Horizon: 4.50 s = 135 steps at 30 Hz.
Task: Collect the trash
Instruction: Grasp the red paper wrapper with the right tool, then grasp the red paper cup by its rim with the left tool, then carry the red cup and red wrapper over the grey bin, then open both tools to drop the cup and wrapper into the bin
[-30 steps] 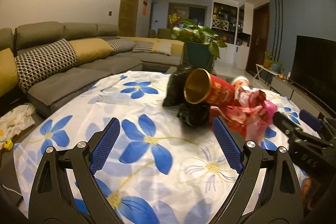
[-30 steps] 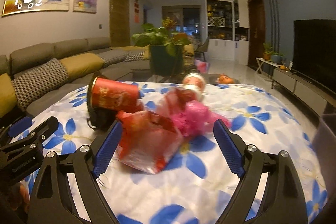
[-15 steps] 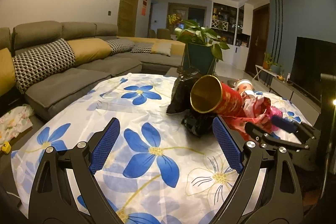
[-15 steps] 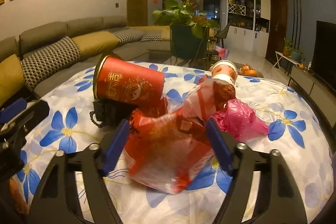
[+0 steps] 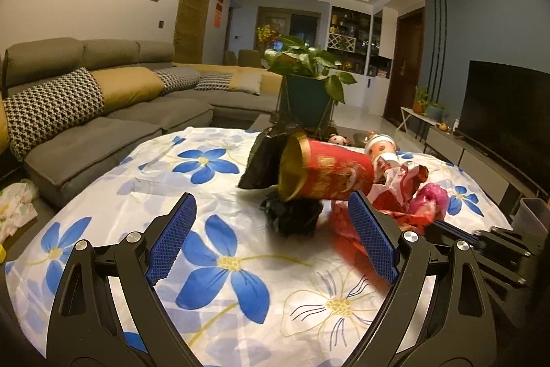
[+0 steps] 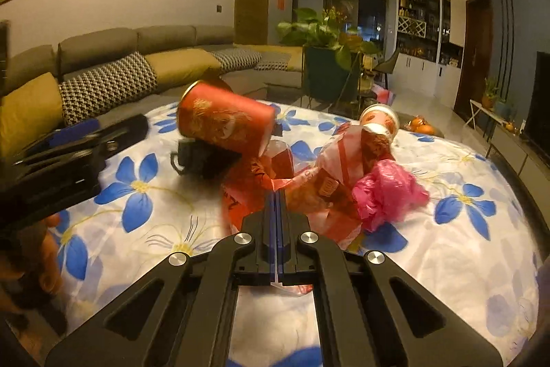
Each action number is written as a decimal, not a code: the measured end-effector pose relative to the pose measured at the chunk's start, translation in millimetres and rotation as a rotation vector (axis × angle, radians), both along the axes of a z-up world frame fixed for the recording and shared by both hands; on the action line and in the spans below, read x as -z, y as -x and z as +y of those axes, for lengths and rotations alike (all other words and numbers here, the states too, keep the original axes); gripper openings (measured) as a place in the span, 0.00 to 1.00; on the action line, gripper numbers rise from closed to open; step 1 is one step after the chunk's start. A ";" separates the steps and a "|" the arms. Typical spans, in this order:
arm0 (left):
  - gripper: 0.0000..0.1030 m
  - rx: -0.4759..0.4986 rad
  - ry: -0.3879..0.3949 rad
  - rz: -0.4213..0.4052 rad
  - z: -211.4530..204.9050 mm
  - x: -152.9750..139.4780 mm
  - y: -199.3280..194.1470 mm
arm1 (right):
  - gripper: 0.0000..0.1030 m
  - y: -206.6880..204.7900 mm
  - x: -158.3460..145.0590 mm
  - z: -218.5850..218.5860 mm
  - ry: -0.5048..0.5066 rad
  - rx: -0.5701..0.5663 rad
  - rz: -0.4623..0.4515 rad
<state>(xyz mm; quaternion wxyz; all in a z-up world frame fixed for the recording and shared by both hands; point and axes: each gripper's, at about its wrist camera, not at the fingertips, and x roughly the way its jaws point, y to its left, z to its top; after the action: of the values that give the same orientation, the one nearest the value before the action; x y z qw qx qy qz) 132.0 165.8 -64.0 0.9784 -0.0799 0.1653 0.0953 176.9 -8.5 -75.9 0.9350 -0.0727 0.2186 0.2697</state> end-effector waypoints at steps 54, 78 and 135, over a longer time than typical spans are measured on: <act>0.02 0.402 0.109 0.059 -78.4 4.1 19.8 | 0.01 82.2 -13.7 -127.6 -0.121 0.208 -0.034; 0.02 0.463 0.084 0.022 -127.3 -18.7 27.0 | 0.01 106.3 -37.4 -164.3 -0.169 0.300 -0.110; 0.02 1.008 0.046 -0.010 -426.6 -36.5 -66.9 | 0.01 82.5 -42.7 -371.9 -0.194 0.893 -0.218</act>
<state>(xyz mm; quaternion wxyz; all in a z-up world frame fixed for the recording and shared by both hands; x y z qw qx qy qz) 198.9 -260.8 -27.5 0.9016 -0.0120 0.1807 -0.3928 94.4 -380.3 -33.1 0.9795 0.0883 0.1028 -0.1492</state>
